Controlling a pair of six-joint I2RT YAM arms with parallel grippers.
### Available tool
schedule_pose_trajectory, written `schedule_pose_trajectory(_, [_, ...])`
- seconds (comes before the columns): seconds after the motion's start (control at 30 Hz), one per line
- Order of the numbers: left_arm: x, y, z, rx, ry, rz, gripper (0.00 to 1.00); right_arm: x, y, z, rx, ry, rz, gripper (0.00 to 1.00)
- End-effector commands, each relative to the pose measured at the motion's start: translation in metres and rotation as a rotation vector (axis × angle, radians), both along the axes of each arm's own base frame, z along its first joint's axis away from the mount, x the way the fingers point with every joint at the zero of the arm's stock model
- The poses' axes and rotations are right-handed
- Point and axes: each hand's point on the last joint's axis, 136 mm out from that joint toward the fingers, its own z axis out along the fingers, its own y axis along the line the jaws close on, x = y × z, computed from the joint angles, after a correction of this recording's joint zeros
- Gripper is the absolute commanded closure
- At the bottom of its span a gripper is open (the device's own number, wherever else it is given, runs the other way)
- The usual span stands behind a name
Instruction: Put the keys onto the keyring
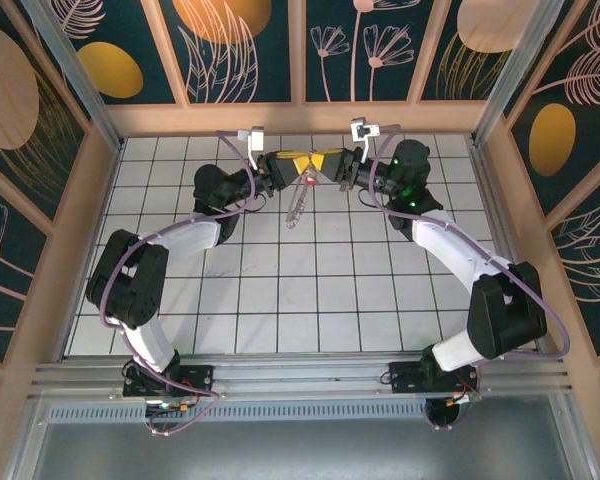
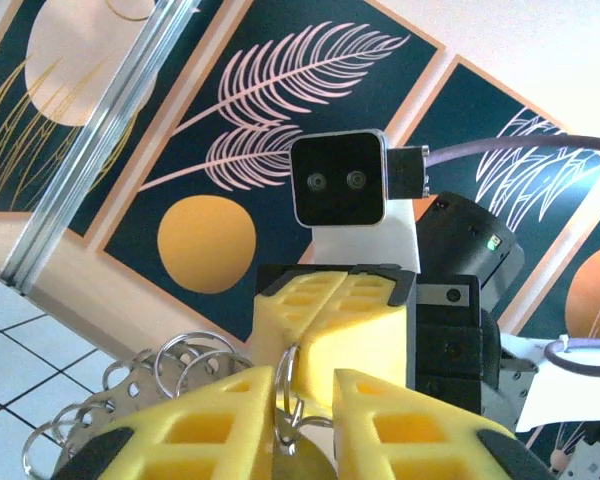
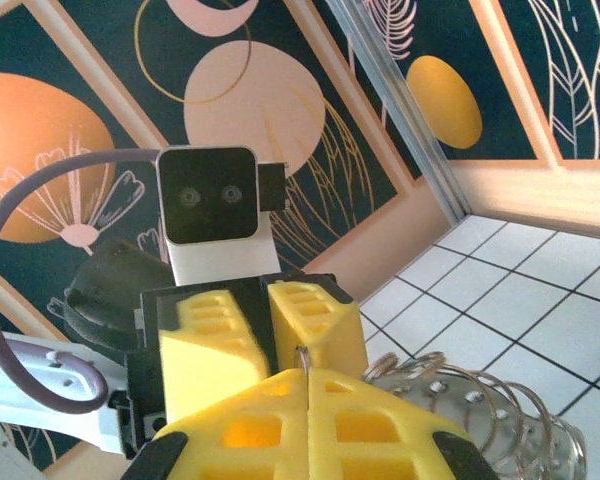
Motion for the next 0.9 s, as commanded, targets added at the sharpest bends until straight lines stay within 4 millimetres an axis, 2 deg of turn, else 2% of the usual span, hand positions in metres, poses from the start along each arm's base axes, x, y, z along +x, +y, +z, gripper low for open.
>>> schedule_pose_trajectory(0.0, [-0.012,0.005,0.022,0.013,-0.09,0.01,0.71,-0.001,-0.002,0.009,-0.05,-0.083,0.022,1.0])
schedule_pose_trajectory(0.2, [-0.006,0.015,0.024,0.072,-0.117,0.036,0.65,0.0,-0.01,0.001,-0.102,-0.091,0.029,1.0])
schedule_pose_trajectory(0.6, [0.005,0.003,-0.014,0.276,-0.114,-0.056,0.61,-0.003,-0.009,-0.011,-0.211,-0.121,0.129,1.0])
schedule_pose_trajectory(0.87, [0.0,0.001,-0.019,0.285,-0.119,-0.099,0.61,-0.005,-0.006,-0.018,-0.221,-0.104,0.166,1.0])
